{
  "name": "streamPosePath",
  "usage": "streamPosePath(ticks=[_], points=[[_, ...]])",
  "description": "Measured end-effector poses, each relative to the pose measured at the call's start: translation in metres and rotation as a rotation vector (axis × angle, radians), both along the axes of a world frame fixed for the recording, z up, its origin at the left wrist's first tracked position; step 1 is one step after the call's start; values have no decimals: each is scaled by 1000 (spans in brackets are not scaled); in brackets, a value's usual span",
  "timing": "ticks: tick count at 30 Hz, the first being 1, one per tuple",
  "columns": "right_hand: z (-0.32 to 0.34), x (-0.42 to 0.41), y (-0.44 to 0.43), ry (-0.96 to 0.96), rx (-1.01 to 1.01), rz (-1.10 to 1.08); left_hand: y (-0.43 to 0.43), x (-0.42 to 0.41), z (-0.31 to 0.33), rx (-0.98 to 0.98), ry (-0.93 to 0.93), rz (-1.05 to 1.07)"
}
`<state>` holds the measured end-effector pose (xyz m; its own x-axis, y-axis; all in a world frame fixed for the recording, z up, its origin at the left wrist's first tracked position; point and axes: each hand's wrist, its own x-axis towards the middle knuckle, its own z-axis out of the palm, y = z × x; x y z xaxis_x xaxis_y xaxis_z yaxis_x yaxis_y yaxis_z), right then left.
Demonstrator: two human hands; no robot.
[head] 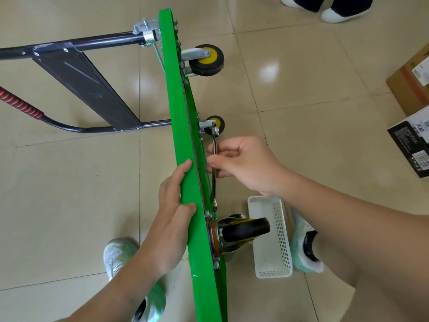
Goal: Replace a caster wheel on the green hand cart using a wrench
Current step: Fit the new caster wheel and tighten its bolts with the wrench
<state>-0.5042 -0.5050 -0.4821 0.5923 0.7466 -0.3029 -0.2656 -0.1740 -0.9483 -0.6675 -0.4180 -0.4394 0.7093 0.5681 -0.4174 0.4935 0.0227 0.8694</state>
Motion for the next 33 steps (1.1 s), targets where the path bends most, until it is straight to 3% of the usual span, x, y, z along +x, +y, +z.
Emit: streamPosePath(ticks=[8, 17, 28, 33], points=[[7, -23, -11, -83, 53, 58, -1, 0, 0, 6, 5, 7], [1, -24, -12, -48, 57, 74, -1, 3, 5, 14, 30, 16], [-20, -20, 3, -41, -82, 29, -2, 11, 11, 35, 86, 6], [-33, -19, 7, 71, -137, -36, -3, 15, 15, 40, 96, 15]])
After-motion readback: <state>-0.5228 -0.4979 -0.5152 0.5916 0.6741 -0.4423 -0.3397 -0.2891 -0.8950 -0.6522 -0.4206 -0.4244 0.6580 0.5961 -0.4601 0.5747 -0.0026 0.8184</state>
